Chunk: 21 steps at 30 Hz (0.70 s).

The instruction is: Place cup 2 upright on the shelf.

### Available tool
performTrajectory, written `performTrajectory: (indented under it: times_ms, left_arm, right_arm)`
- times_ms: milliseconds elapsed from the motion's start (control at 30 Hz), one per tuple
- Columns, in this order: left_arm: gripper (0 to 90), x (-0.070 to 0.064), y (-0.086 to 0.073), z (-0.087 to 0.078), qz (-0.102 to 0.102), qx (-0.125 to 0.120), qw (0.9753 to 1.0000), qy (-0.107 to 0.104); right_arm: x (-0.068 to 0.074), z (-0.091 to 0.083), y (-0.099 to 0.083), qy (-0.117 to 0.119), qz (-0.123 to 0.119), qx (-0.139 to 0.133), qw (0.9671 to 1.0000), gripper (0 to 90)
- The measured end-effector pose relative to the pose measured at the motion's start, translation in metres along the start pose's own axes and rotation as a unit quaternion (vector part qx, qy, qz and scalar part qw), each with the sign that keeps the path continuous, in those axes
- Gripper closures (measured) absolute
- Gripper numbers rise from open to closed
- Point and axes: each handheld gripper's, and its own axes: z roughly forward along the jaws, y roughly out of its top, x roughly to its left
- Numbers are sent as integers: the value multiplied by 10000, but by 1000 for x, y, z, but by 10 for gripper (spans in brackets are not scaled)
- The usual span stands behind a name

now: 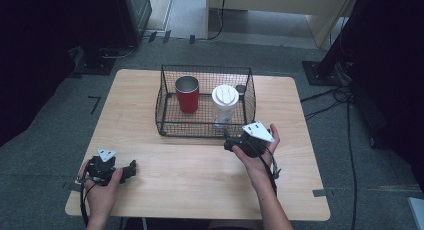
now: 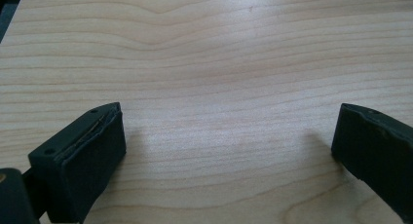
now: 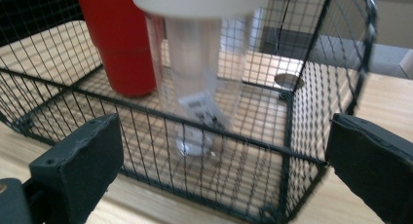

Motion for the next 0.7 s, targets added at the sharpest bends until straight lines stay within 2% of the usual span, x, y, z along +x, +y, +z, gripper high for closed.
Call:
performTrajectory:
  times_ms: [233,700]
  left_arm:
    - [0,0,0,0,-6,-3,10000,0]
    - [0,0,0,0,-5,-6,10000,-1]
  right_arm:
    - [-16,-11,-18,-95,54,88,9999,9]
    - [-56,-34,-60,-499,249,453,9974,9]
